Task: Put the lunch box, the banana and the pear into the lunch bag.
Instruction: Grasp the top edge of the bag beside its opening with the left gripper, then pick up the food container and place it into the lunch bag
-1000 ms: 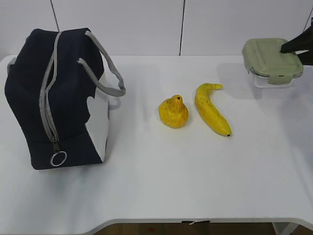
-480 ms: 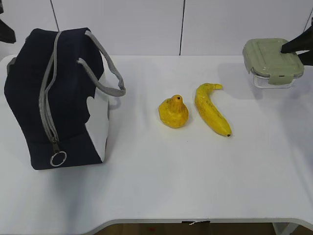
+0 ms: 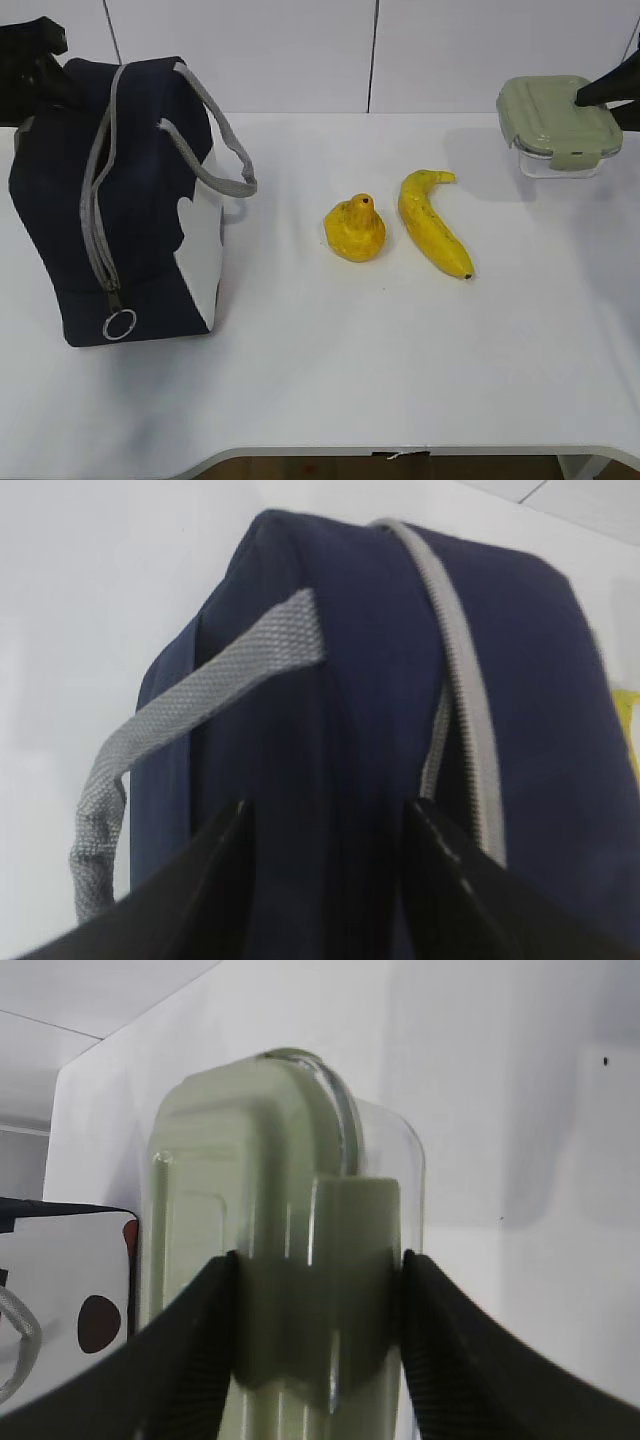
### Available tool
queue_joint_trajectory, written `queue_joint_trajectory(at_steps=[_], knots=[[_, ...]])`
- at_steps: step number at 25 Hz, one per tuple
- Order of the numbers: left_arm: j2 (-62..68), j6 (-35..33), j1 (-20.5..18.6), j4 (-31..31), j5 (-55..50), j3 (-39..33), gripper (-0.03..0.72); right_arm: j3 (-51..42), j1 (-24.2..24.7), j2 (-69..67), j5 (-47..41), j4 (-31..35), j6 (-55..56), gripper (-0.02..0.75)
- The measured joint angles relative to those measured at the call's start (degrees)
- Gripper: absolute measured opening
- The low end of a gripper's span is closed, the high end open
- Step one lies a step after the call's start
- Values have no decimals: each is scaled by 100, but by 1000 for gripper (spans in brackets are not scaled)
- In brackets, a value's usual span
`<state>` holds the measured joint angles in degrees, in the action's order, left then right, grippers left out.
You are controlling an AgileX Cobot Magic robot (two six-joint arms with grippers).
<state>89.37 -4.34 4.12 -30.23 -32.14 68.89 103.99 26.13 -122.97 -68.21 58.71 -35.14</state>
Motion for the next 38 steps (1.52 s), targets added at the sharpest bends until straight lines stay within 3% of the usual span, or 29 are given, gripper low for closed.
queue_joint_trajectory(at_steps=[3,8,9,22,25,33,38], knots=[[124,-18,0,-39,0,0,305,0,0,4,0,0,0,386],[303,-27,0,-243,0,4,41,0,0,4,0,0,21,386],[300,-31,0,-285,0,4,15,0,0,4,0,0,52,386],[314,15,0,-224,-676,806,1,0,-342,317,-44,0,431,386],[314,353,108,164,-809,1058,1,0,-489,366,-44,66,557,386],[318,1691,887,1789,-917,1371,0,0,-1199,461,-44,447,814,385],[414,2088,1078,2056,-936,1371,0,37,-1674,513,-77,516,1043,385]])
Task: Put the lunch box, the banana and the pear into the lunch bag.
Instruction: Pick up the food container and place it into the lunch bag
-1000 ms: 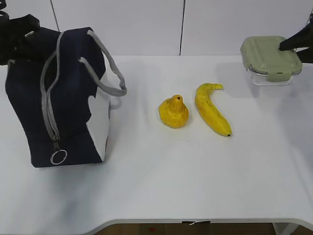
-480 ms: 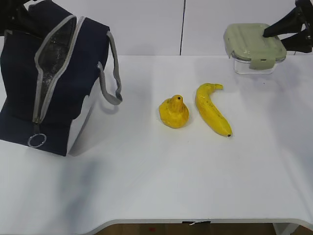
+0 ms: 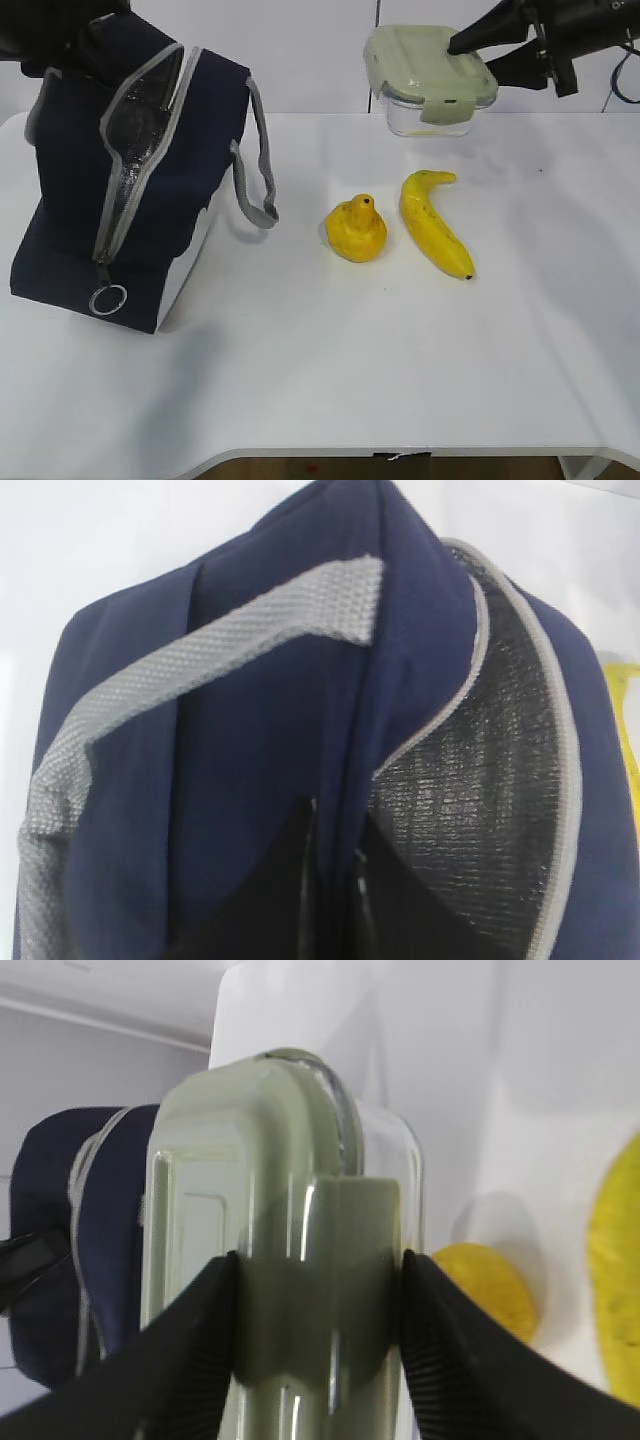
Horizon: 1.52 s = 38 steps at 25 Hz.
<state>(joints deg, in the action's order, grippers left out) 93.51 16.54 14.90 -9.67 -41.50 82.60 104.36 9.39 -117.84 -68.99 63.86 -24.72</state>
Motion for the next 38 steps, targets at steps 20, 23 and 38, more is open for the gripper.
queue_joint_trajectory(at_steps=[20,23,38], knots=[[2,1342,632,780,127,0,-1,1020,-1713,32,-98,-466,1313,385],[2,1365,632,680,127,0,-1,1020,-2016,32,-132,-768,1414,385],[11,1365,632,-307,396,0,-1,1020,-2341,-371,276,-1501,1723,384]])
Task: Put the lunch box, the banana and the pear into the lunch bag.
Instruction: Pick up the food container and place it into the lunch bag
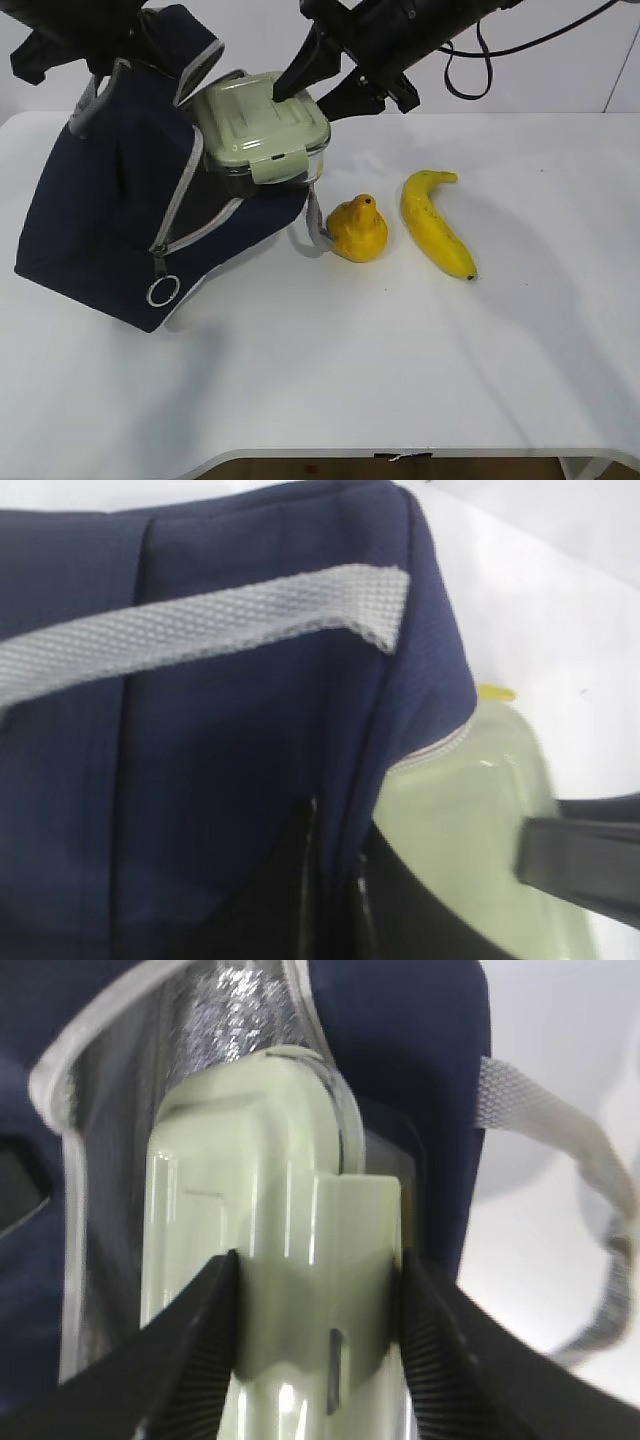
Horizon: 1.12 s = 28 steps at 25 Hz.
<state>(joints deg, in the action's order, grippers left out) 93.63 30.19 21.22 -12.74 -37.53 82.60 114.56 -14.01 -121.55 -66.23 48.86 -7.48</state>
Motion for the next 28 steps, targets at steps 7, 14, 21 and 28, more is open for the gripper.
queue_joint_trajectory(at_steps=[7,14,21,28], knots=[[0,0,0,-162,207,0,-1,0,-456,-68,742,86,-18,384],[0,0,0,-183,257,0,-1,0,-1014,-324,1397,193,-415,384],[0,0,0,-195,325,0,-1,0,-1175,-534,1548,555,-888,384],[0,0,0,-230,416,0,-1,0,-1175,-546,1843,924,-1387,384]])
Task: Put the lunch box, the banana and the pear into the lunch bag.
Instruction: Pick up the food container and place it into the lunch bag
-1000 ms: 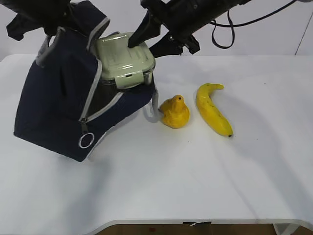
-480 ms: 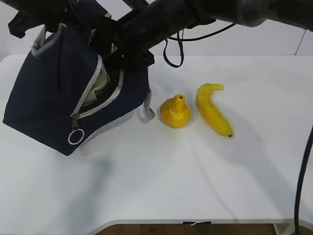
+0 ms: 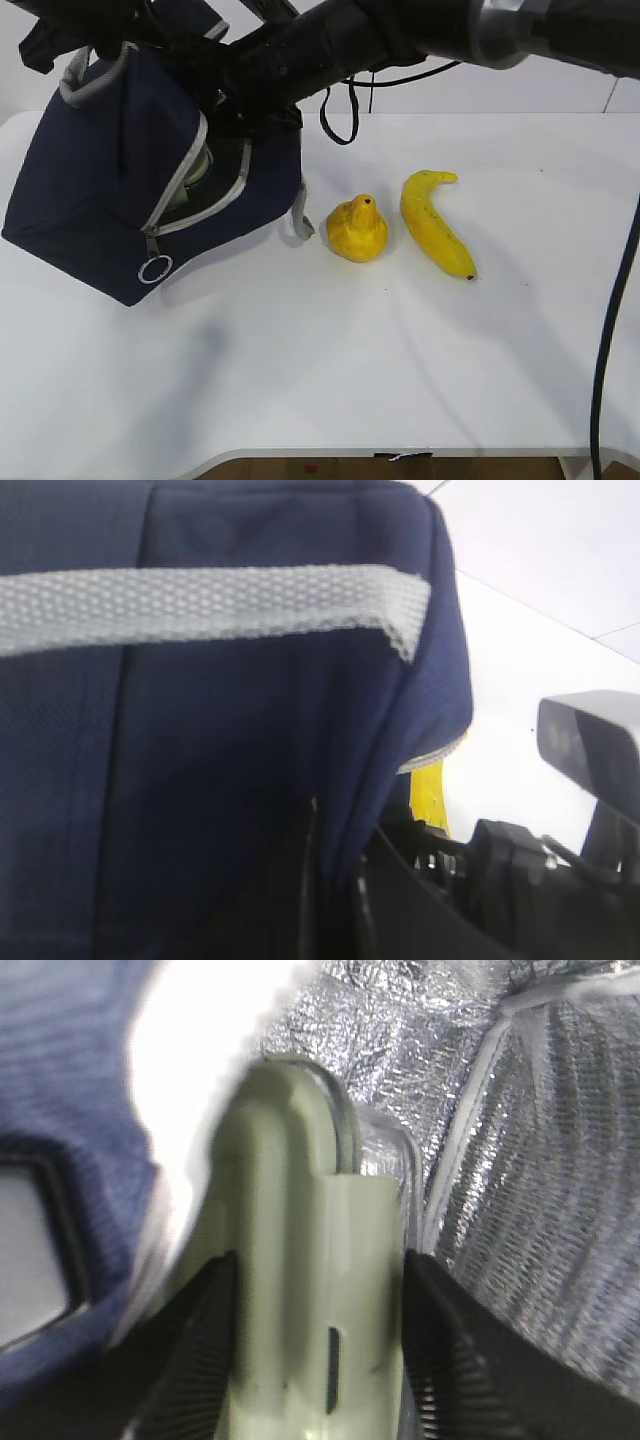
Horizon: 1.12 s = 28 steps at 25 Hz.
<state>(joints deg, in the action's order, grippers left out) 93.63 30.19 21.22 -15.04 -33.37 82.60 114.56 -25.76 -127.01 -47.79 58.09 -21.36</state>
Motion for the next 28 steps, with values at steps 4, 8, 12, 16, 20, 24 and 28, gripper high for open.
queue_joint_trajectory(at_steps=[4,8,12,16,20,24,28], knots=[[0,0,0,-39,38,12,-1,0,0,0,22,43,-118,389],[0,0,0,-155,67,12,-1,0,0,-9,34,83,-142,413],[11,0,0,-223,101,12,-1,0,0,-22,34,200,-142,423],[84,-28,-12,-196,83,12,-1,0,0,-35,34,216,-154,423],[89,-37,-12,-171,94,12,-1,0,10,-35,-72,230,-154,423],[89,-37,-12,1,83,12,-1,0,32,-35,-315,230,-186,423],[89,-37,-12,364,46,12,-1,84,125,-24,-876,138,-199,424]])
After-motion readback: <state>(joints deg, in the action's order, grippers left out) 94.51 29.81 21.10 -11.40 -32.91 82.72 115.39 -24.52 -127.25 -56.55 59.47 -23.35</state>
